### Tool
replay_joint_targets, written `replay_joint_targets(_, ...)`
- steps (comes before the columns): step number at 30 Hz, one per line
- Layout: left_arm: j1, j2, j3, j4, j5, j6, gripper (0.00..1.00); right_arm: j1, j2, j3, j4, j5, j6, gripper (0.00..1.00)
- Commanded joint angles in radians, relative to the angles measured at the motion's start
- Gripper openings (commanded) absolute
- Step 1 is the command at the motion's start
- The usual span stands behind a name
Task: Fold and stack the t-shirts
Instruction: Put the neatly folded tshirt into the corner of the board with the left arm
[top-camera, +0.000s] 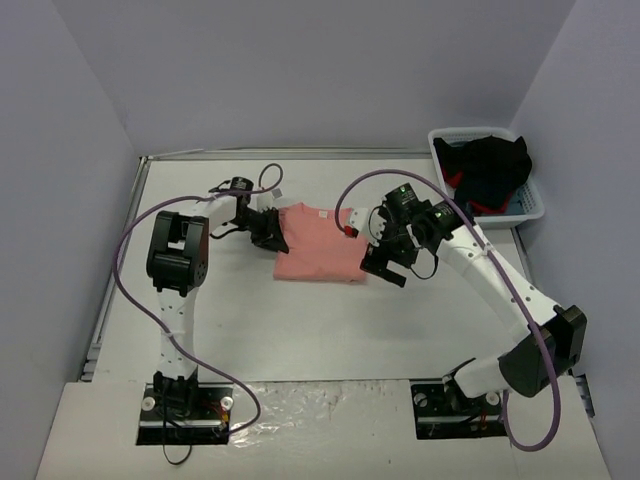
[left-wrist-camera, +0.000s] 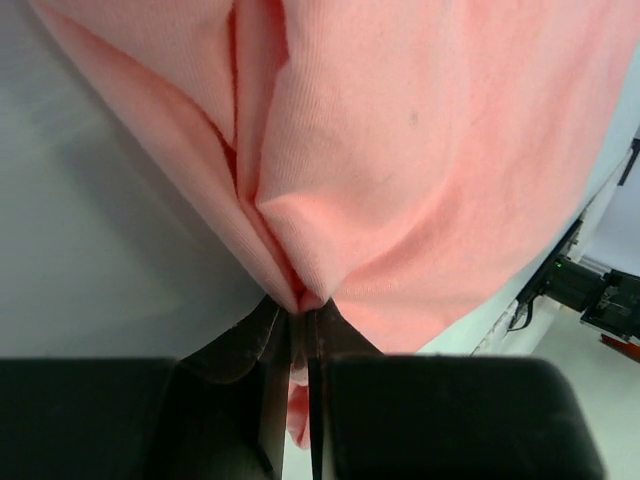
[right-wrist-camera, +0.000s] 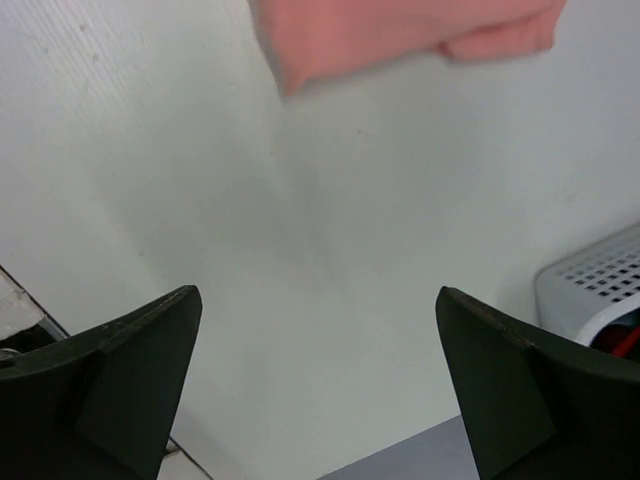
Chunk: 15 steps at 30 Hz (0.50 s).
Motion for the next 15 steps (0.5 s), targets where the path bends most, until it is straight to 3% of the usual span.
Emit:
replay_joint_targets(1, 0.068, -0.054, 0.054, -0.127, -0.096, 0.1, 0.03, -0.035, 0.003, -0.1, -0.031, -0.048, -0.002, 1.0)
replay_joint_targets(9, 0.275, 0.041, 0.322, -0.401, -0.188, 0.296, 0.02, -0.098, 0.038, -0.177, 0.078, -0.126, 0.024, 1.0)
replay_joint_targets(15, 0.39, 0.117, 0.47, -0.477, -0.333, 0.375, 0.02, -0.141, 0.136, -0.175, 0.108, -0.142, 0.047, 1.0)
